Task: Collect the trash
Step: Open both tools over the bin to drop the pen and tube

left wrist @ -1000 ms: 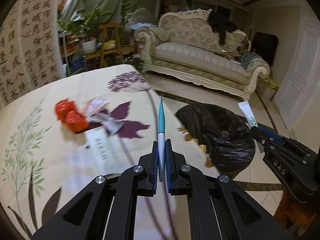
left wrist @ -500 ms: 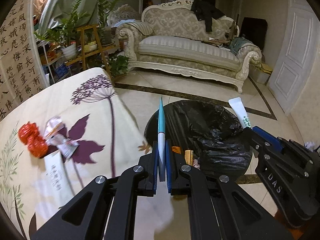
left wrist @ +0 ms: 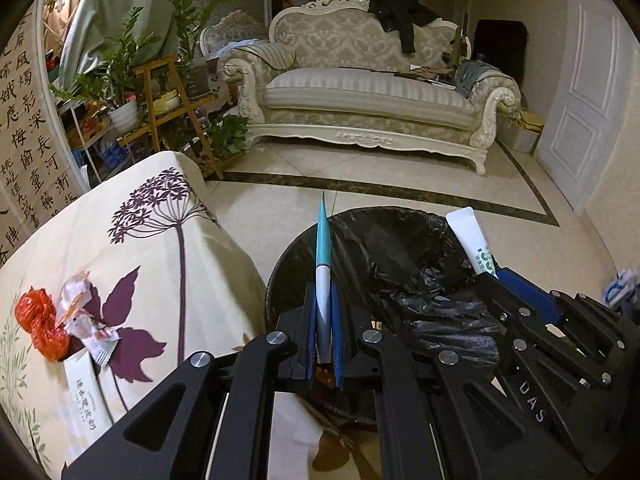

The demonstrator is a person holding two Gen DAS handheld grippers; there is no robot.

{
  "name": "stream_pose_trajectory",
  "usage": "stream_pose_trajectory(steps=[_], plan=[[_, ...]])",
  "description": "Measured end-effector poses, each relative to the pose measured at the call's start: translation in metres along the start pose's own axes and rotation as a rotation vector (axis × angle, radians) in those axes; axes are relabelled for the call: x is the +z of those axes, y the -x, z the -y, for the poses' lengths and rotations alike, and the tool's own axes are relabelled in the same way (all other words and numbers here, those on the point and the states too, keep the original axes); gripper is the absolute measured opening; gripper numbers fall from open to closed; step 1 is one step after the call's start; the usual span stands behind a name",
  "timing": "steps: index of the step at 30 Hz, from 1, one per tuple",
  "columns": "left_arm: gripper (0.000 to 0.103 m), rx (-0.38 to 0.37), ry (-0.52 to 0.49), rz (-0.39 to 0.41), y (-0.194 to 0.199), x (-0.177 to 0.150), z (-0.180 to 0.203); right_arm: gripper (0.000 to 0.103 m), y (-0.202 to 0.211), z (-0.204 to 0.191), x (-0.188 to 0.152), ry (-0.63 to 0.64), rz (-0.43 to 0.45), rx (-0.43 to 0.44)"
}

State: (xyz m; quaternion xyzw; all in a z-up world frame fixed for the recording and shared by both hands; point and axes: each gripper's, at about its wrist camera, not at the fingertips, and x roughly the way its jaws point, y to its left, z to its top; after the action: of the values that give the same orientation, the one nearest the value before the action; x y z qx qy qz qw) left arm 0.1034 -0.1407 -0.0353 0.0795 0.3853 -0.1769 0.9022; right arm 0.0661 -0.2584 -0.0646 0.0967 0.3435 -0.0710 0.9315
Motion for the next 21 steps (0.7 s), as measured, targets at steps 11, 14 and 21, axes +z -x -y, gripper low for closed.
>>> stream_pose_trajectory(steps=[11,14,21], plan=[[0.034,0.006,0.001,-0.021,-0.009,-0.002,0.002,0.031,-0.006,0.007,0.0,-0.027,-0.012,-0.009],[0.044,0.006,0.006,-0.02,-0.008,-0.002,0.001,0.035,-0.004,0.01,-0.001,-0.033,-0.011,-0.017],[0.056,0.017,0.047,0.006,0.004,-0.001,-0.013,0.047,0.003,0.019,-0.002,-0.062,0.005,-0.044]])
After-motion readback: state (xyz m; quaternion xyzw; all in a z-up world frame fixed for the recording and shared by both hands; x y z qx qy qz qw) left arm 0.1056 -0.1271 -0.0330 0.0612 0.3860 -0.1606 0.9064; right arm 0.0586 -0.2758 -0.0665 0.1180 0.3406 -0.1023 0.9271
